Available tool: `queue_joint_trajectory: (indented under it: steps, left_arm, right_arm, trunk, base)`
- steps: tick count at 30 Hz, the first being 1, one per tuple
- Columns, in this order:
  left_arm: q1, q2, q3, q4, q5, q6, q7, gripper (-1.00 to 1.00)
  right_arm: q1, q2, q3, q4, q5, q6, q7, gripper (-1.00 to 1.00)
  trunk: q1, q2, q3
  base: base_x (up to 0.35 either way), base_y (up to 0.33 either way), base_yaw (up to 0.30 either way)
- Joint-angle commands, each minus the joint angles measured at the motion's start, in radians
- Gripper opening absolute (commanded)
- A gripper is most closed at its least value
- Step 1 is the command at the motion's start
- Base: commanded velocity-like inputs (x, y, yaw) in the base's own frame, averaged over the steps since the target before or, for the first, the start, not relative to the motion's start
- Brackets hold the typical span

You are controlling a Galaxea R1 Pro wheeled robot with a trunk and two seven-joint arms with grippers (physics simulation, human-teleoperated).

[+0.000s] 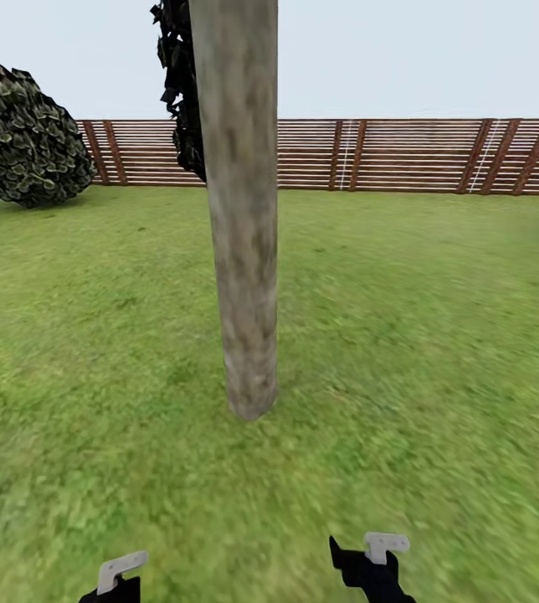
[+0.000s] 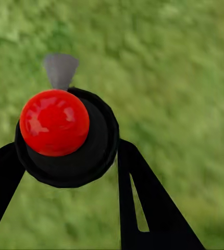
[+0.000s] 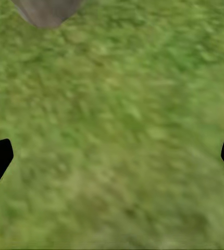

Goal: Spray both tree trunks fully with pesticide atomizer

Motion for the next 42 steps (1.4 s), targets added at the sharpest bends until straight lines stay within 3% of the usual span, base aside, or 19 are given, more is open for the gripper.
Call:
queue_joint_trajectory:
  steps: [1, 8, 21, 34, 38, 42]
  left_arm:
    - [0.000, 0.000, 0.000, 0.000, -0.001, 0.000, 0.001, -1.00]
    - [0.000, 0.000, 0.000, -0.001, -0.001, 0.000, 0.001, -1.00]
    - [0.000, 0.000, 0.000, -0.001, -0.001, 0.000, 0.001, -1.00]
    - [0.000, 0.001, 0.000, 0.000, -0.001, -0.001, -0.004, -1.00]
    - [0.000, 0.002, -0.005, -0.003, -0.004, -0.001, -0.023, -1.00]
    - [-0.003, 0.012, -0.020, -0.004, -0.016, 0.001, -0.121, -1.00]
  right_arm:
    - [0.000, 0.000, 0.000, 0.001, 0.001, -0.026, 0.000, 1.00]
    - [0.000, 0.000, -0.002, 0.003, 0.003, -0.058, -0.001, 1.00]
    - [0.000, 0.000, -0.002, 0.003, 0.003, -0.059, -0.002, 1.00]
    - [0.000, -0.001, -0.004, 0.033, 0.002, -0.059, -0.001, 1.00]
    - [-0.001, 0.000, 0.000, 0.074, 0.001, -0.058, 0.002, 1.00]
    - [-0.015, -0.001, 0.002, 0.079, 0.006, -0.056, 0.006, 1.00]
  trunk:
    - [0.000, 0.000, 0.000]
    - [0.000, 0.000, 0.000]
    - [0.000, 0.000, 0.000]
    - [0.000, 0.000, 0.000]
    - [0.000, 0.000, 0.000]
    - [0.000, 0.000, 0.000]
  base:
    - [0.149, -0.003, -0.001]
    - [0.063, -0.001, 0.000]
    - [0.308, 0.000, 0.000]
    - [0.030, 0.000, 0.000]
    - [0.000, 0.000, 0.000]
    - [0.000, 0.000, 0.000]
